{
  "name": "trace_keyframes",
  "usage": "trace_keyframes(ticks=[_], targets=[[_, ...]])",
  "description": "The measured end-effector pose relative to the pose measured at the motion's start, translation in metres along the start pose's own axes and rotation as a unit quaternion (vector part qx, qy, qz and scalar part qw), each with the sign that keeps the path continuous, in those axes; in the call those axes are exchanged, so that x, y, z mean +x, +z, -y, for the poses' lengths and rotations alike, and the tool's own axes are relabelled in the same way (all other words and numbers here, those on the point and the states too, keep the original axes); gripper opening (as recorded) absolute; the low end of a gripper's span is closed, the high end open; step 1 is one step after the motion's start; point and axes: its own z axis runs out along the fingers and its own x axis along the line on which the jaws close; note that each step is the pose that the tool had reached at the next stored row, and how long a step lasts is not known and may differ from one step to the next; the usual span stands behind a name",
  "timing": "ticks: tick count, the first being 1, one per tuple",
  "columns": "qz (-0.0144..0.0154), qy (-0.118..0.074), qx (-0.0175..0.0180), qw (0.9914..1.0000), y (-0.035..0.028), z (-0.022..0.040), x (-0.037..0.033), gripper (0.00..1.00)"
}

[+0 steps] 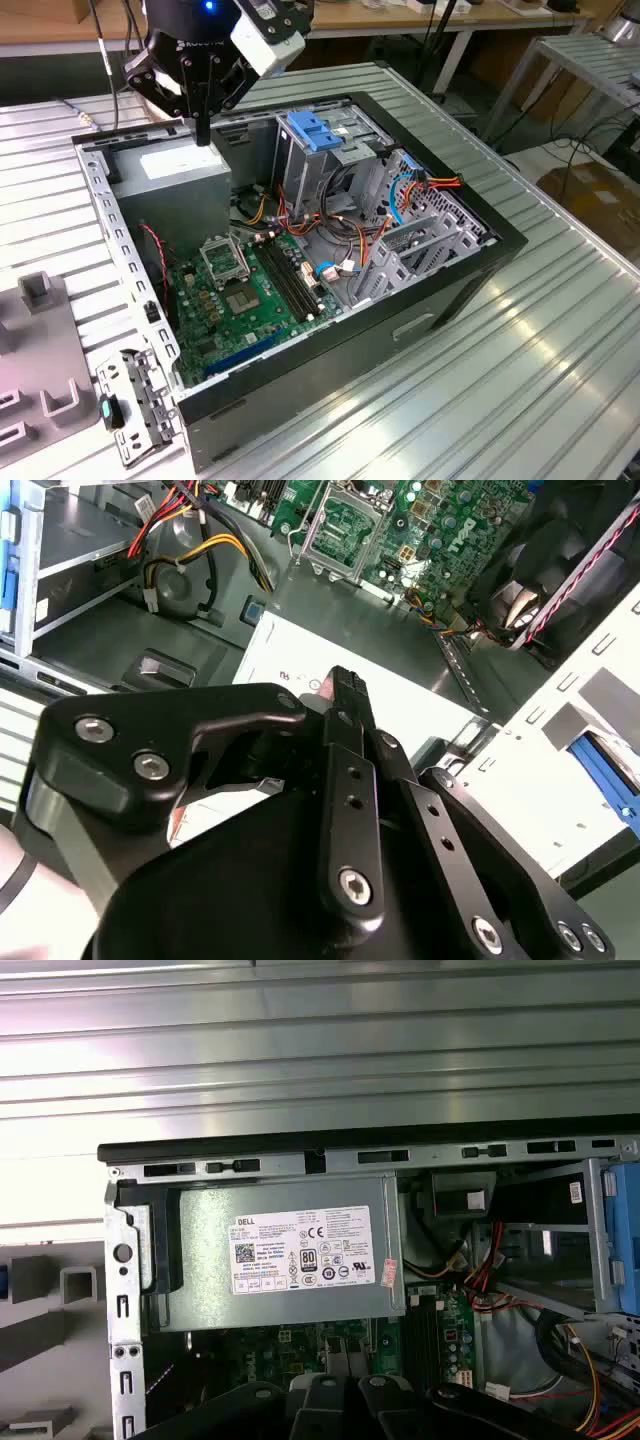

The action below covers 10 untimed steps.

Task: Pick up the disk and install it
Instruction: 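Reach for the disk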

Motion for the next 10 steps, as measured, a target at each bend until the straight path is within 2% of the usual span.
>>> trace_keyframes(ticks=[10], targets=[[0.0, 0.0, 0.0, 1.0, 0.0, 0.0, 0.0007, 0.11]])
